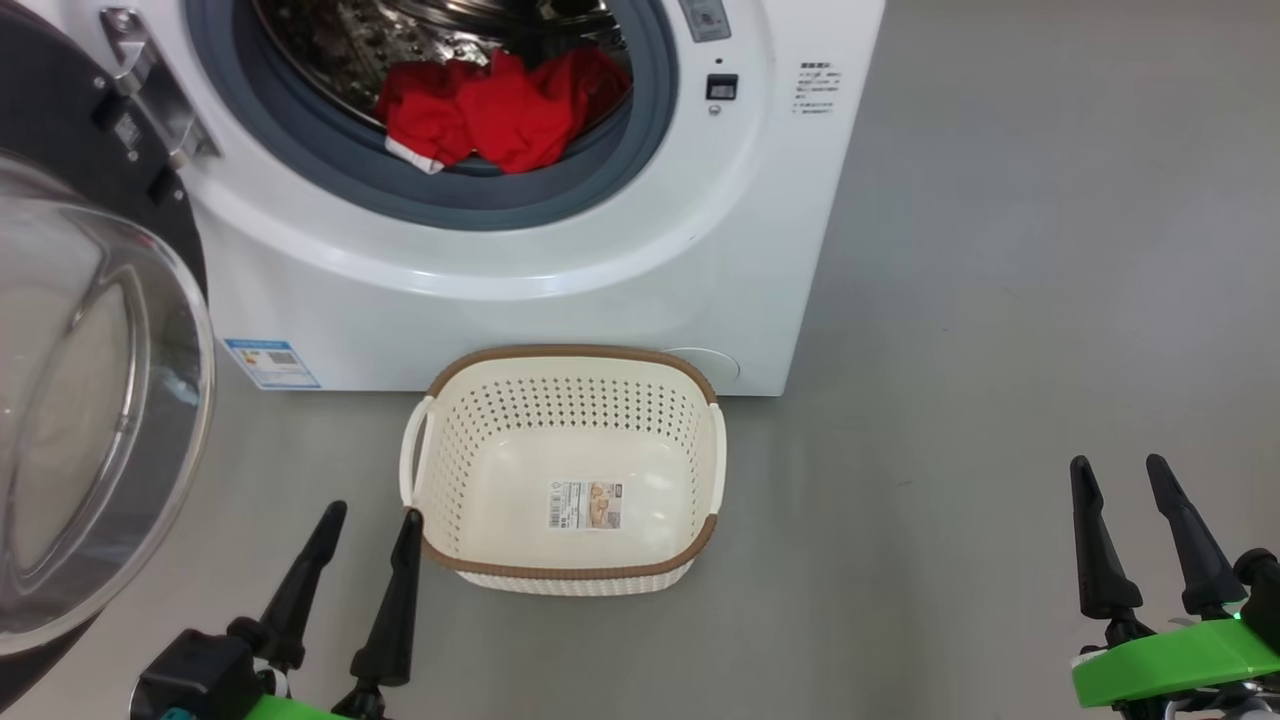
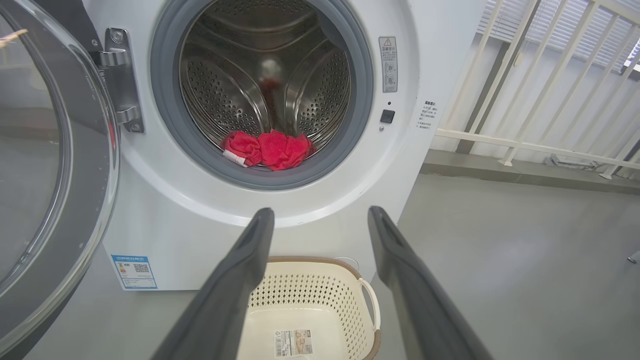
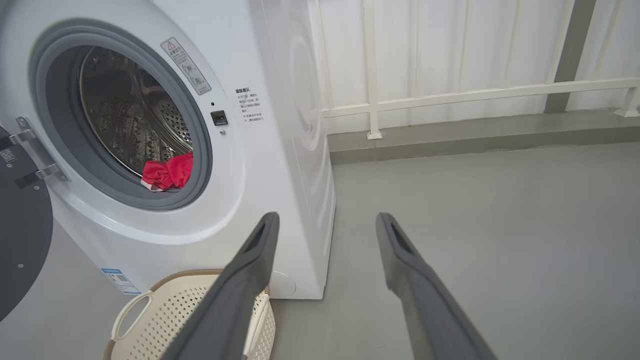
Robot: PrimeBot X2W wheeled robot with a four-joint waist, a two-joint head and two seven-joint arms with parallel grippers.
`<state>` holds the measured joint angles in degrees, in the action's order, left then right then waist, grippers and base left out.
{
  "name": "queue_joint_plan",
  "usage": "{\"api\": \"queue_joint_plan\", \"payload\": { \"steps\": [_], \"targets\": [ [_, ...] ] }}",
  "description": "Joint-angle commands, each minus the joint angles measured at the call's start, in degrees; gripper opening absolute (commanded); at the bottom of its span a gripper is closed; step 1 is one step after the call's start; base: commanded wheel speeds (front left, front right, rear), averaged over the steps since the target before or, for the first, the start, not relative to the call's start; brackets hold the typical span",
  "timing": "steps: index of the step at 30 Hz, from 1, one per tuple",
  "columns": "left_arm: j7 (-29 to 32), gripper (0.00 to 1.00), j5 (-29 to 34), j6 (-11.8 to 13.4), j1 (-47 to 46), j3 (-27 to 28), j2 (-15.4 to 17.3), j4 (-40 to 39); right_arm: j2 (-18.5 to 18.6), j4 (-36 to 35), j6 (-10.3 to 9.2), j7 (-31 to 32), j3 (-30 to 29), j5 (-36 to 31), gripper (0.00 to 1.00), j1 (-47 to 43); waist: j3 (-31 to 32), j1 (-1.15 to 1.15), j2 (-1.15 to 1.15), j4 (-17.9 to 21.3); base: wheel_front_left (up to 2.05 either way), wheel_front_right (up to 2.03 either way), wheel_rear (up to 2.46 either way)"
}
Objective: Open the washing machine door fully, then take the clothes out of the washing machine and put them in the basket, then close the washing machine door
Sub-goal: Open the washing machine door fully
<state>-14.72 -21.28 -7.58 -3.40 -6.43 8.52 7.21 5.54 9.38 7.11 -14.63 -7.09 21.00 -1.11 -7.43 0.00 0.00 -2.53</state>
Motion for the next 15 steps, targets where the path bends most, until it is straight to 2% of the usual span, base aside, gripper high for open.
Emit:
{"api": "queue_joint_plan", "payload": {
  "steps": [1, 15],
  "targets": [
    [-0.28, 1.0, -0.34, 0.09, -0.46, 1.76, 1.0, -1.62, 0.83, -1.6, 0.37, -0.37, 0.77, -0.09, 1.0, -0.26, 0.02, 0.0, 0.0, 0.69, 0.0, 0.0, 0.0],
    [-0.28, 1.0, -0.82, 0.09, -0.77, 1.78, 1.38, -1.57, 0.42, -1.74, 0.37, -0.37, 0.64, -0.22, 1.0, -0.21, 0.05, 0.0, 0.0, -0.26, 0.0, 0.0, 0.0]
  ]
}}
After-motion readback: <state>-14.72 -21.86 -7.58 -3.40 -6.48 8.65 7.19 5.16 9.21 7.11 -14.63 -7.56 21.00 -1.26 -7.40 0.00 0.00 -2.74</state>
